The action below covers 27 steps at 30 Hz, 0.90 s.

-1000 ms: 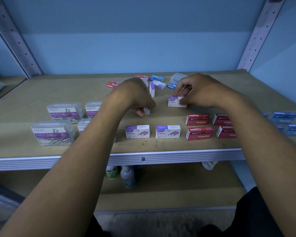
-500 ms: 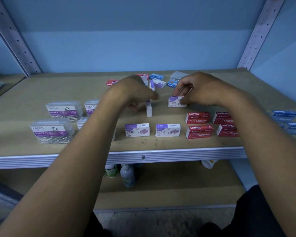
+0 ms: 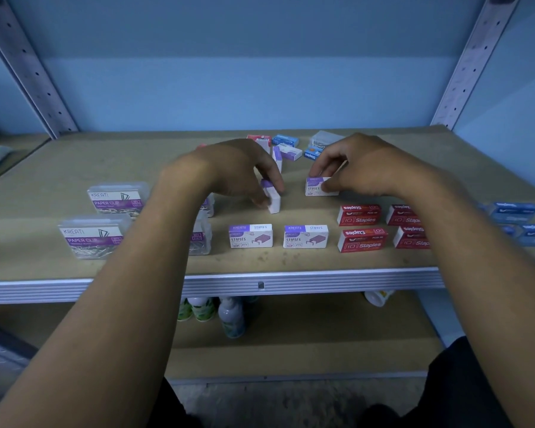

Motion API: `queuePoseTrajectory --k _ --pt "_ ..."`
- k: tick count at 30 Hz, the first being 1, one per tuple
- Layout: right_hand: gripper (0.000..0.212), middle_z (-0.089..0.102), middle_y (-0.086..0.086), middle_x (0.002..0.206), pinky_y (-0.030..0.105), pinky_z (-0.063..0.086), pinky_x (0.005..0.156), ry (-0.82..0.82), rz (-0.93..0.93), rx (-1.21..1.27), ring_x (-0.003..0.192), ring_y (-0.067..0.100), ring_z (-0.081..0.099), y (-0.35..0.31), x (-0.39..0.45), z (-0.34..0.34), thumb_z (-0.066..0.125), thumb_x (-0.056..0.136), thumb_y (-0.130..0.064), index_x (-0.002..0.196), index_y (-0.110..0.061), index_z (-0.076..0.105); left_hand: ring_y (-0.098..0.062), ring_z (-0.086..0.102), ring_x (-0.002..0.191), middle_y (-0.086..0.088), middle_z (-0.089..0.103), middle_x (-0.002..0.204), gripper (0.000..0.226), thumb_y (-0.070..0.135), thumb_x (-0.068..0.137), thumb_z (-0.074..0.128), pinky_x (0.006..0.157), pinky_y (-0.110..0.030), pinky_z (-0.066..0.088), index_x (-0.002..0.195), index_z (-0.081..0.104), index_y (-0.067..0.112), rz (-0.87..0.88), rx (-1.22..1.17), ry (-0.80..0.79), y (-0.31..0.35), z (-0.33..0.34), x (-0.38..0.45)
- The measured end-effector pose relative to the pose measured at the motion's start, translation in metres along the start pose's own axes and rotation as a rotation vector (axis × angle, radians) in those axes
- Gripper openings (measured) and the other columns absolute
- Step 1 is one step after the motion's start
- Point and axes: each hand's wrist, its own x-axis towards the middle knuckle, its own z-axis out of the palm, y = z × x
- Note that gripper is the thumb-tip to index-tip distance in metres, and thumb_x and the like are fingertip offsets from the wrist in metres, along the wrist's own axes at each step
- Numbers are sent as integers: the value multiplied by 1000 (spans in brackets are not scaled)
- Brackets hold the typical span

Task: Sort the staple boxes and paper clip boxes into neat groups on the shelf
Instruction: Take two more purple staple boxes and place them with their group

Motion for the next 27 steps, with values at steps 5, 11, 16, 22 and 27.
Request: queuePoseTrajectory --k 5,11,16,22,27 --pt "23 75 -9 92 15 47 69 -5 -3 3 81 1 67 -3 -1 2 80 81 -11 95 -29 78 0 61 80 12 72 91 22 32 72 85 62 -16 39 92 78 26 -3 -5 99 -1 3 4" --pt "22 75 -11 88 14 45 67 10 -48 5 74 -3 66 -10 -6 1 81 80 -12 91 -32 77 -1 63 80 13 72 86 23 34 69 87 62 -16 42 88 77 25 4 -12 161 -5 1 -6" --pt "22 73 -14 84 14 45 66 10 -99 -23 67 -10 63 -15 -13 -2 82 80 -14 89 -34 76 -1 64 79 13 72 83 21 35 69 86 62 -17 42 85 77 26 10 3 184 -6 -4 -15" --pt "21 74 -13 82 15 46 67 -10 -132 -31 66 -10 63 -20 -20 0 84 78 -15 90 -32 78 2 62 76 15 72 81 20 38 68 86 59 -16 38 83 77 27 36 54 198 -7 -5 -23" --pt "21 75 -15 79 12 47 64 -37 -145 -16 66 -10 65 -25 -25 3 85 77 -16 86 -33 78 3 63 74 16 71 77 20 39 65 88 58 -16 40 78 77 28 27 66 180 -10 -2 -29"
